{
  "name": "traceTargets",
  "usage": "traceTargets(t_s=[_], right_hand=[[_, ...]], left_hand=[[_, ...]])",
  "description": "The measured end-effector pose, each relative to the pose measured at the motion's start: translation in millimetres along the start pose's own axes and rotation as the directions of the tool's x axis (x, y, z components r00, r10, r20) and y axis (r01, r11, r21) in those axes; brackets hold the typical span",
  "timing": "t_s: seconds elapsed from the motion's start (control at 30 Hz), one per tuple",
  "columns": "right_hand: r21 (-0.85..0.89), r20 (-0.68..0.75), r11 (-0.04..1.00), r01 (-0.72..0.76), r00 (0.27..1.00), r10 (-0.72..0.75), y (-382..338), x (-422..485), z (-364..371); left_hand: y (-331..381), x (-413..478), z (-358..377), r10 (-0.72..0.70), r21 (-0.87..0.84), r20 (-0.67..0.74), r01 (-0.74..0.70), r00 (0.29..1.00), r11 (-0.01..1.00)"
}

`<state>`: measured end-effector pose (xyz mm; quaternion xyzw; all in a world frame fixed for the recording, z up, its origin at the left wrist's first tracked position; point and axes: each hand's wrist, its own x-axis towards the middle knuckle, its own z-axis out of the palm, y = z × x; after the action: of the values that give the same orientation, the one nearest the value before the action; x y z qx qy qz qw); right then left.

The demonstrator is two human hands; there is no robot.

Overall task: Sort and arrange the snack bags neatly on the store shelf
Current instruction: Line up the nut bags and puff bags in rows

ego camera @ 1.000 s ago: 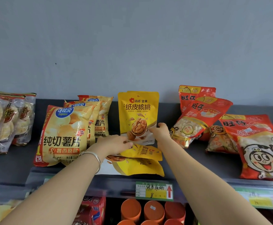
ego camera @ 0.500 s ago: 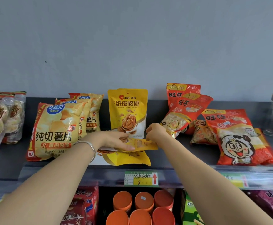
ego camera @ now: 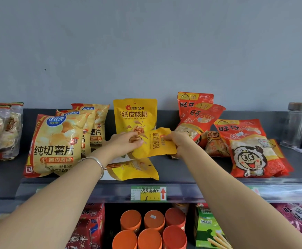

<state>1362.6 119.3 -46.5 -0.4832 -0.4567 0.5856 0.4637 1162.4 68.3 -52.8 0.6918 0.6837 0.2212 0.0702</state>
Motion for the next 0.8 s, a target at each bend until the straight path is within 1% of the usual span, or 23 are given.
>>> traceTargets(t_s=[0.07,0.13,0.23,0.3,0.33,0.4,0.5,0.57,0.6,0.63,0.67,0.73,0.8], right_hand=[[0.044,0.063,0.994,0.1,0.993,-0.102,-8.6,-10.8,-4.5],[0.041,0.112,0.981,0.192,0.974,-0.196,-16.2,-22.3,-7.1],[0.07,0.196,0.954,0.292,0.934,-0.3,-25.7,-36.4,-8.8],[0.071,0.241,0.936,0.344,0.905,-0.35,-30.7,-41.7,-8.7],[0.058,0.257,0.928,0.367,0.893,-0.369,-33.0,-44.6,-8.7],[0.015,0.263,0.907,0.421,0.874,-0.41,-36.9,-49.3,-9.0],[-0.074,0.23,0.859,0.506,0.847,-0.479,-39.7,-52.0,-7.9],[-0.126,0.191,0.827,0.549,0.831,-0.522,-39.5,-50.6,-5.8],[-0.125,0.168,0.822,0.556,0.828,-0.535,-38.8,-48.7,-4.9],[-0.092,0.151,0.832,0.548,0.833,-0.532,-37.9,-46.2,-4.2],[-0.034,0.15,0.851,0.524,0.845,-0.514,-36.8,-44.1,-3.5],[0.058,0.21,0.888,0.456,0.864,-0.457,-33.3,-39.1,-0.5],[0.036,0.289,0.909,0.416,0.866,-0.408,-27.5,-34.9,8.2]], left_hand=[[13.1,-1.2,-3.9,0.008,0.075,-0.079,-0.002,0.997,0.997],[27.5,-3.3,-10.4,0.037,0.1,-0.169,-0.021,0.985,0.995],[41.2,-0.8,-20.9,0.106,0.044,-0.245,-0.098,0.964,0.994],[45.1,7.8,-29.7,0.138,-0.006,-0.256,-0.145,0.957,0.989],[45.8,12.8,-34.1,0.135,-0.021,-0.255,-0.145,0.957,0.989],[48.5,18.5,-42.3,0.11,-0.083,-0.252,-0.135,0.961,0.987],[53.4,18.7,-49.5,0.113,-0.235,-0.297,-0.188,0.948,0.954],[53.4,19.3,-52.6,0.084,-0.294,-0.355,-0.196,0.931,0.935],[53.1,19.0,-54.9,0.049,-0.317,-0.397,-0.187,0.917,0.93],[52.8,18.3,-57.9,0.004,-0.364,-0.448,-0.186,0.894,0.913],[51.9,18.3,-60.9,-0.053,-0.444,-0.493,-0.198,0.868,0.874],[50.2,17.4,-65.5,-0.185,-0.633,-0.531,-0.242,0.827,0.735],[50.7,13.4,-67.9,-0.298,-0.76,-0.516,-0.27,0.803,0.591]])
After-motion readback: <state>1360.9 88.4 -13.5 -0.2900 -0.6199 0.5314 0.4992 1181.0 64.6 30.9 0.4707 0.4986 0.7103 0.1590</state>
